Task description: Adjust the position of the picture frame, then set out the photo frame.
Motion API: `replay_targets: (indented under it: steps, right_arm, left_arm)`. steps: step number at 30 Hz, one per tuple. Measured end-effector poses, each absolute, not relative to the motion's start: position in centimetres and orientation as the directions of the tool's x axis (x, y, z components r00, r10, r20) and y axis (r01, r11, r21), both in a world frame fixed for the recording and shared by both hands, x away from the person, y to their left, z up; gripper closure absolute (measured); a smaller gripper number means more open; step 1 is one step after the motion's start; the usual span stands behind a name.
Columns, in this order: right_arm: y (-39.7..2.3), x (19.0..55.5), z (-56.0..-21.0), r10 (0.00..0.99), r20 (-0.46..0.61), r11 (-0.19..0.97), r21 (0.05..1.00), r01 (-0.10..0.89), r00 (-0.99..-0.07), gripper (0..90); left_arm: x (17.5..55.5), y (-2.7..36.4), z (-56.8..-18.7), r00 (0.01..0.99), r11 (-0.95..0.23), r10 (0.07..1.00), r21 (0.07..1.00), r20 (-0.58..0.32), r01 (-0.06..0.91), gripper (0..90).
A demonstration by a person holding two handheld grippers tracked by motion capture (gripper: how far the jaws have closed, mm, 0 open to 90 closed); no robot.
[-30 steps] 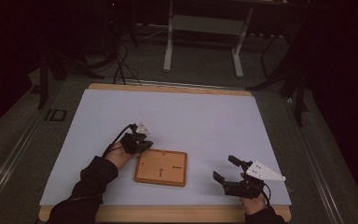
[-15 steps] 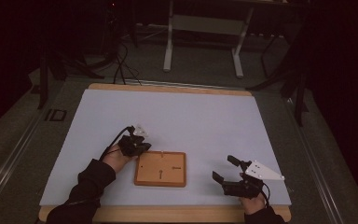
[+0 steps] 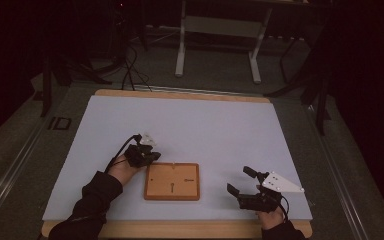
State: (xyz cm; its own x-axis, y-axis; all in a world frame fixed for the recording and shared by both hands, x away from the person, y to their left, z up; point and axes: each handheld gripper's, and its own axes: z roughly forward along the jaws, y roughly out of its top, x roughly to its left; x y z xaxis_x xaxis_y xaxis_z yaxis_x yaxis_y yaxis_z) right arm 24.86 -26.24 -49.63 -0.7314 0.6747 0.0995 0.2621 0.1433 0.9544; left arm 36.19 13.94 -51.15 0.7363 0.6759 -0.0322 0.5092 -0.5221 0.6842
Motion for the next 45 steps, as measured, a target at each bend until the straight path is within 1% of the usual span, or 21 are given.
replay_targets:
  steps: [3, 4, 5, 7, 8, 9, 10, 12, 13, 15, 21, 35, 45]
  right_arm:
    - [-26.2, 24.9, -49.6, 0.675, 0.101, 0.144, 0.953, 0.265, -0.731, 12.0]
    - [-26.2, 24.9, -49.6, 0.675, 0.1, 0.146, 0.953, 0.265, -0.731, 12.0]
    - [-26.2, 24.9, -49.6, 0.675, 0.1, 0.146, 0.953, 0.265, -0.731, 12.0]
    - [-26.3, 24.8, -49.6, 0.674, 0.101, 0.144, 0.953, 0.265, -0.732, 12.0]
    - [-26.3, 24.9, -49.6, 0.673, 0.099, 0.145, 0.954, 0.263, -0.733, 12.0]
    - [-26.3, 24.9, -49.6, 0.673, 0.099, 0.145, 0.954, 0.263, -0.733, 12.0]
    - [-26.3, 24.9, -49.6, 0.674, 0.101, 0.145, 0.953, 0.264, -0.732, 12.0]
    - [-26.2, 24.9, -49.6, 0.673, 0.102, 0.145, 0.953, 0.267, -0.732, 12.0]
    - [-26.2, 24.9, -49.7, 0.672, 0.101, 0.147, 0.953, 0.267, -0.733, 12.0]
    - [-26.1, 24.9, -49.7, 0.671, 0.1, 0.149, 0.952, 0.266, -0.734, 12.0]
    - [-26.1, 24.9, -49.7, 0.672, 0.098, 0.151, 0.952, 0.265, -0.734, 12.0]
    - [-25.8, 25.0, -49.9, 0.662, 0.08, 0.172, 0.952, 0.255, -0.745, 13.6]
    - [-25.5, 25.0, -49.9, 0.644, 0.095, 0.177, 0.947, 0.268, -0.759, 13.1]
  left_arm:
    - [36.1, 14.3, -50.7, 0.737, -0.508, 0.675, 0.697, -0.042, 0.505, 90.0]
    - [36.0, 14.7, -50.3, 0.734, -0.489, 0.677, 0.707, -0.061, 0.51, 89.5]
    - [36.0, 14.7, -50.3, 0.734, -0.489, 0.677, 0.707, -0.061, 0.51, 87.2]
    - [35.7, 15.0, -50.0, 0.736, -0.48, 0.673, 0.717, -0.068, 0.505, 85.5]
    - [35.6, 15.1, -49.9, 0.741, -0.481, 0.667, 0.719, -0.071, 0.502, 81.7]
    - [35.5, 15.2, -49.8, 0.743, -0.478, 0.665, 0.719, -0.079, 0.504, 81.7]
    - [35.4, 15.3, -49.8, 0.749, -0.477, 0.658, 0.724, -0.081, 0.498, 78.6]
    - [34.8, 15.6, -49.7, 0.763, -0.467, 0.638, 0.737, -0.103, 0.489, 78.2]
    - [34.7, 15.7, -49.7, 0.767, -0.469, 0.634, 0.737, -0.103, 0.487, 76.0]
    - [34.4, 15.7, -49.6, 0.771, -0.464, 0.628, 0.744, -0.108, 0.481, 76.0]
    - [33.3, 15.4, -49.0, 0.794, -0.451, 0.597, 0.769, -0.118, 0.453, 68.6]
    - [32.4, 13.9, -49.5, 0.824, -0.466, 0.554, 0.775, -0.12, 0.426, 68.6]
    - [32.3, 12.7, -50.0, 0.838, -0.492, 0.534, 0.764, -0.115, 0.418, 68.6]
